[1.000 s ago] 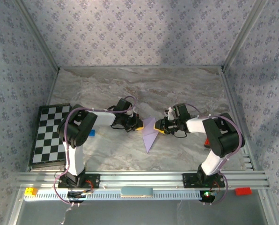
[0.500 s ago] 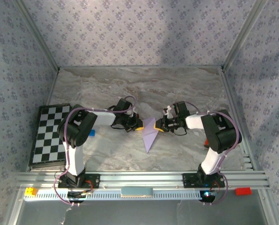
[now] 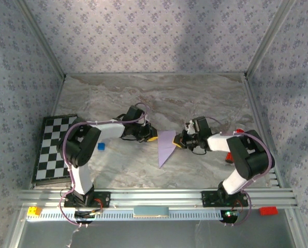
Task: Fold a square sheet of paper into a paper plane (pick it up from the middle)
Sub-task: Fold the wing for the fifth time at the center of the table.
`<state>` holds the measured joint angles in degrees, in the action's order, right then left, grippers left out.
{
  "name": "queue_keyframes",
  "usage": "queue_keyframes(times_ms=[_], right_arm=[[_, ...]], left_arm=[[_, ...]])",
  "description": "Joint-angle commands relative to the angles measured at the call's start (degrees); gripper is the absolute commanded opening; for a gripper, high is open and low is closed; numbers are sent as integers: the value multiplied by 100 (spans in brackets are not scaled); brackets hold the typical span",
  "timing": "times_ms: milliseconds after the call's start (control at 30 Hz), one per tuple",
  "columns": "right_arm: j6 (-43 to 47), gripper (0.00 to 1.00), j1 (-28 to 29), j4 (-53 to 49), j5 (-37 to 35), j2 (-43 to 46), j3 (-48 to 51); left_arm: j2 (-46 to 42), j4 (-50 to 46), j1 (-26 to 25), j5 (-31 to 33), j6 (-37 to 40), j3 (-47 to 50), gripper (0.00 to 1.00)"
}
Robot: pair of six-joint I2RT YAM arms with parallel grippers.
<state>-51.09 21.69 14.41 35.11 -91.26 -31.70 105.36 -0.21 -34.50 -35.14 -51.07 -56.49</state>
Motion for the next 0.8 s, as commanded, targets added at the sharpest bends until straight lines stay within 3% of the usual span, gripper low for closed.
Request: queue_keyframes(times_ms=[0, 200, 767], right_arm=[[-847, 5, 212, 377, -727, 244, 287], [-1280, 6, 474, 642, -1076, 441, 561], [-872, 15, 577, 437, -856, 539, 436]], left_arm=[[-116, -72, -35, -62, -78, -93, 15], [183, 92, -142, -266, -165, -165, 10], [757, 285, -250, -267, -141, -52, 2]])
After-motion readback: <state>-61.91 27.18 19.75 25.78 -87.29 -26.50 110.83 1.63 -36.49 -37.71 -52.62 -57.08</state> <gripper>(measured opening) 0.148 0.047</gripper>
